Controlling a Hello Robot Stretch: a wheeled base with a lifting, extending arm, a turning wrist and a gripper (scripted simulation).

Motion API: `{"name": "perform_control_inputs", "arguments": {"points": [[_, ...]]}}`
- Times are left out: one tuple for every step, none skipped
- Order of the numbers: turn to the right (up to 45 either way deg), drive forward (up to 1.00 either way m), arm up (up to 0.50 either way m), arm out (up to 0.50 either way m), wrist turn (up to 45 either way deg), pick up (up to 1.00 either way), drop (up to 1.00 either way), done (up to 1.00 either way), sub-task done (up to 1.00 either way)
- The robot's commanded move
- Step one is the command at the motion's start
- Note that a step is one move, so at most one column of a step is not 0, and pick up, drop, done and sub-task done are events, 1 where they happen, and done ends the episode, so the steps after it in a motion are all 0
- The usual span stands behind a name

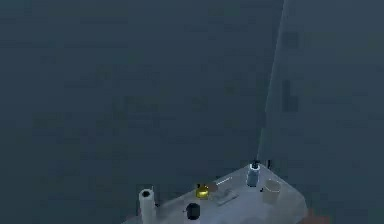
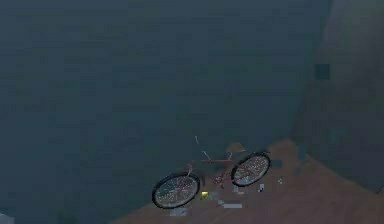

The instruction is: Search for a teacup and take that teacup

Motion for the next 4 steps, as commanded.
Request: {"name": "perform_control_inputs", "arguments": {"points": [[21.0,0.0,0.0,0.0,0.0,0.0,0.0,0.0,0.0],[0.0,0.15,0.0,0.0,0.0,0.0,0.0,0.0,0.0],[-45.0,0.0,0.0,0.0,0.0,0.0,0.0,0.0,0.0],[-45.0,0.0,0.0,0.0,0.0,0.0,0.0,0.0,0.0]]}}
